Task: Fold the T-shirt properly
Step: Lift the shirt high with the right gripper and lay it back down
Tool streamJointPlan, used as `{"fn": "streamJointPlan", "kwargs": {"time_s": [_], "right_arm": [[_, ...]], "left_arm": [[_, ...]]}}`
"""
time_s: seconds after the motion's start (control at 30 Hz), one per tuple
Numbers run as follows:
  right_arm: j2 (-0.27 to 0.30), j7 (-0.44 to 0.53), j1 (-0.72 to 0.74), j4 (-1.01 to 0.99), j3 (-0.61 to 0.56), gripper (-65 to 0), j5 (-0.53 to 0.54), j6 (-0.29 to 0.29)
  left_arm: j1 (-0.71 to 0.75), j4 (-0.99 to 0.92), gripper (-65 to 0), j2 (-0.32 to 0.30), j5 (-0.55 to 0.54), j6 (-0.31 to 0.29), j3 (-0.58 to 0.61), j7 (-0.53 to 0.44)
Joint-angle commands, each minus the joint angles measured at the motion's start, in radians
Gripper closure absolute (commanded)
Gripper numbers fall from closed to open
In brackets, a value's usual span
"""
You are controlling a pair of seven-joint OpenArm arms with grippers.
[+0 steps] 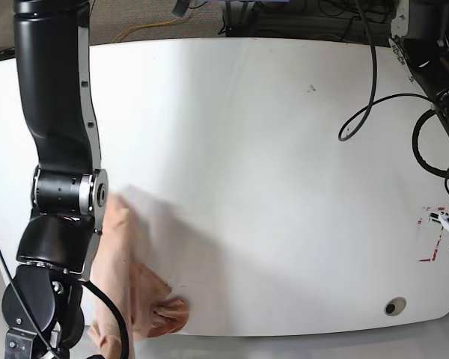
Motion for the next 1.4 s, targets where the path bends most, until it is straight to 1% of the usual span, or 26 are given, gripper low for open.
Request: {"fn": "streamJointPlan", "kwargs": {"time_s": [0.0,0.1,0.13,0.23,0.3,0.37,0.47,0.57,0.63,0.8,0.87,0.97,1.1,1.23,1.37], "right_arm": [[-0.038,-0.03,0.037,0.043,0.004,0.0,-0.007,-0.002],[-0.095,-0.064,0.037,0.084,-0.019,0.0,-0.007,-0.002],[-0.104,-0.069,0.037,0.094,-0.032,0.0,-0.007,-0.002],[-0.158,-0.112,0.037,0.192,-0.095,0.0,-0.007,-0.002],[-0.187,-0.112,0.037,0.264,-0.105,0.0,-0.007,-0.002],[-0.202,-0.112,0.037,0.327,-0.104,0.0,-0.007,-0.002],[-0.204,-0.112,0.037,0.402,-0.104,0.0,-0.012,-0.002],[-0.19,-0.112,0.037,0.468,-0.104,0.0,-0.012,-0.002],[-0.161,-0.112,0.017,0.513,-0.104,0.0,-0.009,-0.002],[-0.115,-0.112,-0.16,0.649,-0.104,0.0,-0.007,-0.002],[-0.093,-0.112,-0.246,0.701,-0.105,0.0,-0.007,-0.002],[-0.067,-0.112,-0.368,0.738,-0.101,0.0,-0.007,-0.002],[-0.037,-0.112,-0.511,0.743,-0.088,0.0,-0.009,-0.002],[-0.032,-0.112,-0.621,0.743,-0.016,0.0,-0.009,-0.002],[-0.024,-0.112,-0.718,0.743,0.016,0.0,-0.01,-0.002]], "left_arm": [[-0.009,0.012,-0.4,-0.02,-0.001,0.011,-0.031,-0.018],[-0.004,0.009,-0.4,-0.02,-0.001,0.011,-0.056,-0.018],[-0.004,0.006,-0.4,-0.02,-0.001,0.011,-0.06,-0.018],[0.011,-0.01,-0.4,-0.02,-0.001,0.011,-0.088,-0.018],[0.014,-0.011,-0.4,-0.02,-0.001,0.011,-0.102,-0.02],[0.017,-0.011,-0.4,-0.02,-0.001,0.011,-0.105,-0.02],[0.04,-0.011,-0.4,-0.02,-0.001,0.011,-0.112,-0.02],[0.063,-0.01,-0.8,-0.02,-0.004,0.011,-0.106,-0.02],[0.077,-0.01,-1.0,-0.019,-0.006,0.011,-0.102,-0.02],[0.108,-0.008,-1.0,0.012,-0.006,0.011,-0.049,-0.02],[0.109,-0.008,-1.0,0.037,-0.001,0.011,-0.036,-0.02],[0.109,-0.008,-1.0,0.069,0.001,0.011,-0.017,-0.02],[0.121,-0.01,-1.0,0.093,0.001,0.011,0.018,-0.02],[0.132,-0.01,-1.1,0.106,0.001,0.011,0.069,-0.018],[0.158,-0.011,-1.3,0.133,0.002,0.011,0.089,-0.018]]}}
